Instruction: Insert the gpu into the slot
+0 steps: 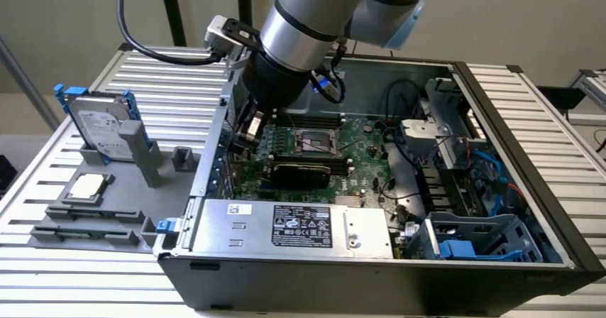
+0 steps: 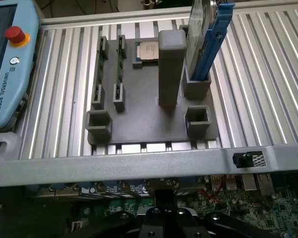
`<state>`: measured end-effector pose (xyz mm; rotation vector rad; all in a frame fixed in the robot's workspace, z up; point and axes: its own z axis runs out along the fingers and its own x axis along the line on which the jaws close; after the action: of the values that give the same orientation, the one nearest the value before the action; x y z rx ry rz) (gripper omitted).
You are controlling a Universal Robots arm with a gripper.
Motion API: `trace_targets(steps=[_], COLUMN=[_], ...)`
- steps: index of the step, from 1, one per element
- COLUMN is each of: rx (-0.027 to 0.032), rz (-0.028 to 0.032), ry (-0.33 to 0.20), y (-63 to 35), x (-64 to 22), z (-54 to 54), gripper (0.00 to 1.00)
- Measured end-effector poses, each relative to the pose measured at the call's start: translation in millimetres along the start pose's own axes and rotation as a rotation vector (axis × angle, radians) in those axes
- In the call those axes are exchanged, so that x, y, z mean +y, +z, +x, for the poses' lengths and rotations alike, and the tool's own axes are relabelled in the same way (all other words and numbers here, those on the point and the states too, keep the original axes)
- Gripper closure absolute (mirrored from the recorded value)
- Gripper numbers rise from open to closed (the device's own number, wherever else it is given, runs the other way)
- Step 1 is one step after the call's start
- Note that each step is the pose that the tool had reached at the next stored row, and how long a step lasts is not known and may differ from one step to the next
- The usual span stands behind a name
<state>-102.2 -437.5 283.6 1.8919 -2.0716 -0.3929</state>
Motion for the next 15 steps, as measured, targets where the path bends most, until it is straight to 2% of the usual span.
trace_targets(steps=[3,6,7,8,10,15], rx=[-0.0004,-0.0003,-0.0003,-0.0006,-0.001,-0.0065], rz=[-0.0005,-0.0002,0.0008,0.0066,0.0386,0.1293], ry=[0.001,0.001,0.001,0.001,0.002,0.004], y=[-0.2,-3.4,-4.0,-4.2,-4.2,-4.2], x=[-0.6,-6.3,-7.4,-7.6,-7.7,-7.7], z=[-0.1,-0.6,-0.7,-0.7,-0.7,-0.7], gripper=[0.89,0.89,0.89,0.89,0.89,0.89])
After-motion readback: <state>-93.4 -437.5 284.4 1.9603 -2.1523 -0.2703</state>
